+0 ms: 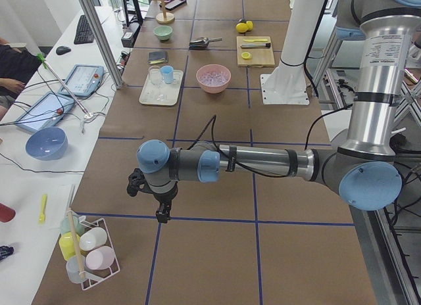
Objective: Put ice in cup with scoop
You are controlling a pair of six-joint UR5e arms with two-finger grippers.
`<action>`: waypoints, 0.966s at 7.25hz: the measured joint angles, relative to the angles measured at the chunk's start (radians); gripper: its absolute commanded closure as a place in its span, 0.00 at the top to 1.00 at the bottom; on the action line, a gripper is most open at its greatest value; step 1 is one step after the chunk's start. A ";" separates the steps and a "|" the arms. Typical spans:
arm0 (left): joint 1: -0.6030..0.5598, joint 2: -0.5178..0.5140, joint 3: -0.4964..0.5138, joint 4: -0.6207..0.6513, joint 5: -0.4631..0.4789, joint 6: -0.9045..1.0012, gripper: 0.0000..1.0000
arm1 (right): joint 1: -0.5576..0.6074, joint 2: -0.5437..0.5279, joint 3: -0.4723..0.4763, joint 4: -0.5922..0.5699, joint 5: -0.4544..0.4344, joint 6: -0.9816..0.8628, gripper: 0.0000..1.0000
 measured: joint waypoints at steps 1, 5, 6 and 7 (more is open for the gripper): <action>0.000 0.000 -0.004 0.001 0.001 0.000 1.00 | 0.000 -0.001 0.001 0.000 0.001 -0.001 1.00; 0.001 0.000 -0.018 0.002 -0.002 0.000 1.00 | 0.000 -0.002 0.015 0.000 0.003 0.000 1.00; 0.001 0.000 -0.021 0.002 -0.002 0.000 1.00 | 0.000 -0.002 0.018 0.000 0.005 0.001 1.00; 0.001 0.000 -0.019 0.002 0.000 0.000 1.00 | 0.000 -0.002 0.020 0.000 0.005 0.002 1.00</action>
